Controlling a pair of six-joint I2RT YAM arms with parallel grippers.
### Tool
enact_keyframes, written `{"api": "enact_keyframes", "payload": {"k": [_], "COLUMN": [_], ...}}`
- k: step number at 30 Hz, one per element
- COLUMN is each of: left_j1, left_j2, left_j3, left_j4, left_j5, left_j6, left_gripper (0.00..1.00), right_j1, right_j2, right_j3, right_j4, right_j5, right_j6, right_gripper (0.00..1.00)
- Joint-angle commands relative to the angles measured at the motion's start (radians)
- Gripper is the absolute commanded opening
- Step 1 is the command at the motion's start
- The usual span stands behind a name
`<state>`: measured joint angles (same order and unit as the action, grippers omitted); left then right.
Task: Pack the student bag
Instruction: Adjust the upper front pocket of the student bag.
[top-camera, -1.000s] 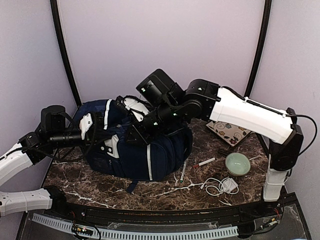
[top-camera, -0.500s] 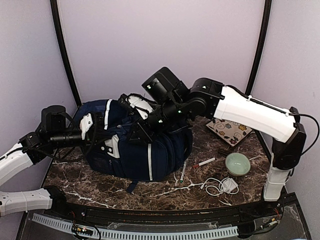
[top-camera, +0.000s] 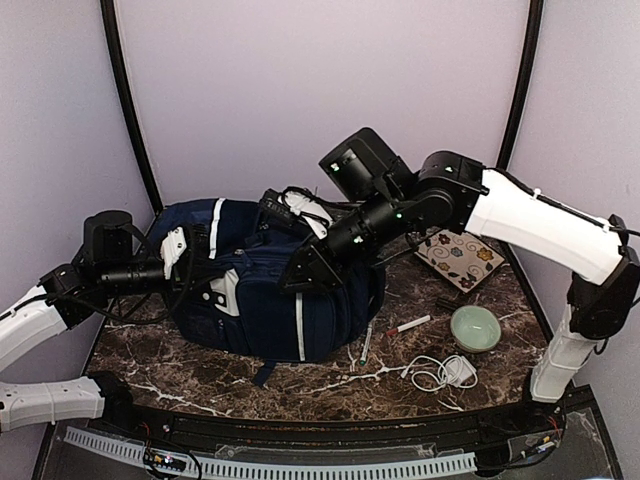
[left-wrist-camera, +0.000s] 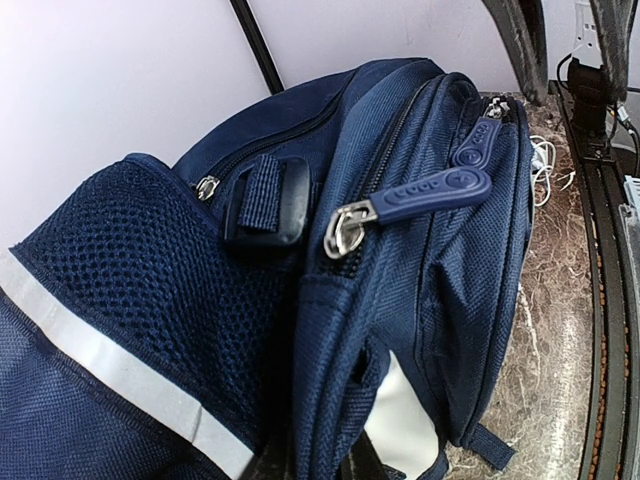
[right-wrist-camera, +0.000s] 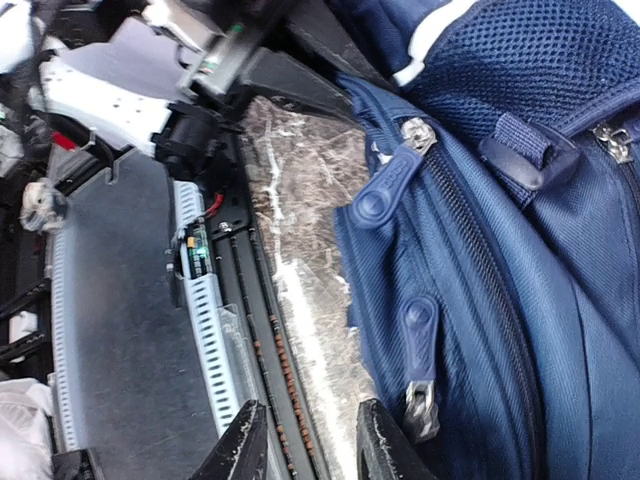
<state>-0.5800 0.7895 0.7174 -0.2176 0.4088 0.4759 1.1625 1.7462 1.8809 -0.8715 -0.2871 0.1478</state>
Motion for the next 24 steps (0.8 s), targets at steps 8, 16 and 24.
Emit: {"api": "enact_keyframes", "payload": {"k": [8,16,24], "left_j1": [-0.009,-0.009,-0.009], "left_j2": [0.011,0.011,0.014], "left_j3": [-0.019,-0.022,-0.022], "left_j4": [0.065,0.066,0.067], "left_j5": [0.100,0.106,0.107], "left_j6": [-0.049,-0.046,-0.046], "left_gripper": [0.00,0.00,0.00], "right_j1": [-0.024,-0.024,-0.024], "right_j2": [0.031,0.102,0.122], "right_j3": [0.053,0.122,0.101], "right_j4": [0.028,-0.035,-0.051], "right_j5": [-0.001,0.113,0.049], "right_j6": [-0.011,-0.049,-0.093], "right_gripper": [0.35,0.40,0.29]}}
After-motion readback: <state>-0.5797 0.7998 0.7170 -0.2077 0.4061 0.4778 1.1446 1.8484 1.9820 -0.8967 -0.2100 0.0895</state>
